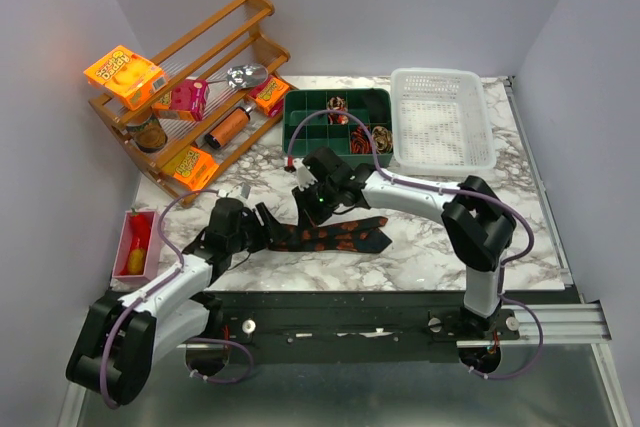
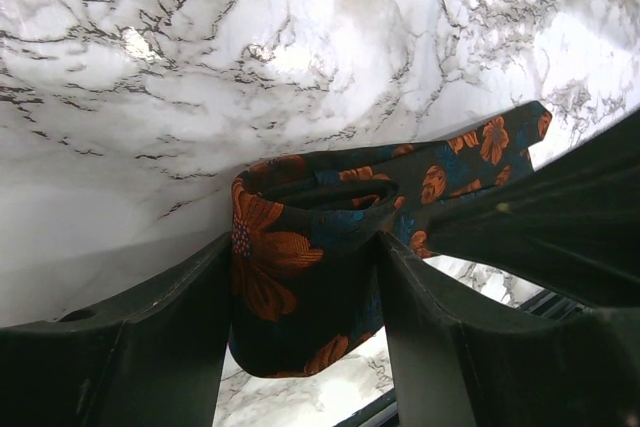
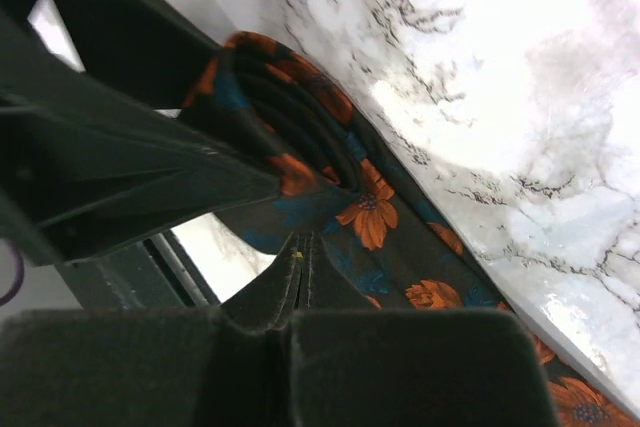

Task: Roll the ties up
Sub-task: Roll the tie at the center of the board.

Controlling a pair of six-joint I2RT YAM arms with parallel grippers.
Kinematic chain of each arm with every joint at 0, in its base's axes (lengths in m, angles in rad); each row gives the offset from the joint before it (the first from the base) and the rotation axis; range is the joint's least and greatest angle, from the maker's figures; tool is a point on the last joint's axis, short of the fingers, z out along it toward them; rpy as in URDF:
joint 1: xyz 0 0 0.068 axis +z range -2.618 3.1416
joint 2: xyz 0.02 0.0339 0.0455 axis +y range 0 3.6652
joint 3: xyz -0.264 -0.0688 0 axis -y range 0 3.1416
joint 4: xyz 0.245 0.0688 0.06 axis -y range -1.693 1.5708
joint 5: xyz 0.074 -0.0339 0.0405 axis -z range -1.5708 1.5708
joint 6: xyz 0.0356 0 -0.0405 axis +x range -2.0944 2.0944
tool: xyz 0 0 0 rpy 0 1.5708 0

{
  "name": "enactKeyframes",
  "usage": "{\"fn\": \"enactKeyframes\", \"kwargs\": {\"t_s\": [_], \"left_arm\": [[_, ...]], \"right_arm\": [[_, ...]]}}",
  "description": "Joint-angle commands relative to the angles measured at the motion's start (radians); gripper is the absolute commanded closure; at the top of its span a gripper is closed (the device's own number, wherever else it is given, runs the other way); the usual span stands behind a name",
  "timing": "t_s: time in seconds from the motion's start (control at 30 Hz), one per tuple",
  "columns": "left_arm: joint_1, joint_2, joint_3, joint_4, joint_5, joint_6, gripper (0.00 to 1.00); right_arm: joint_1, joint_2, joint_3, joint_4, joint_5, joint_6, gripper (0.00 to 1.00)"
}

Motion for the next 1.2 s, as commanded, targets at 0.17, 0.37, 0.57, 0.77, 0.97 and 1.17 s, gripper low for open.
{"fn": "enactKeyframes", "kwargs": {"t_s": [0.17,0.37,0.57,0.77,0.97,1.17], "left_arm": [[0.006,0.014,0.024,0.004,-0.010,0.016,0.28],[0.006,0.003,0.013,0.013,-0.001,0.004,0.24],[0.006,-0.031,-0.022,0.024,0.001,-0.006,0.23],[0.008,-0.055,-0.051,0.056,0.005,-0.007,0.32],[0.008,-0.049,-0.045,0.067,0.010,-0.010,0.36],[0.008,-0.042,0.006,0.003,-0.008,0.014,0.37]], "right_arm": [[0.005,0.041,0.035,0.002,-0.036,0.003,0.98],[0.005,0.095,0.030,0.049,-0.043,0.019,0.98],[0.005,0.130,0.039,0.054,-0.023,0.025,0.98],[0.003,0.133,0.053,0.054,-0.020,0.033,0.98],[0.003,0.102,0.044,0.049,-0.014,0.028,0.98],[0.005,0.067,0.015,0.035,-0.014,0.026,0.98]]}}
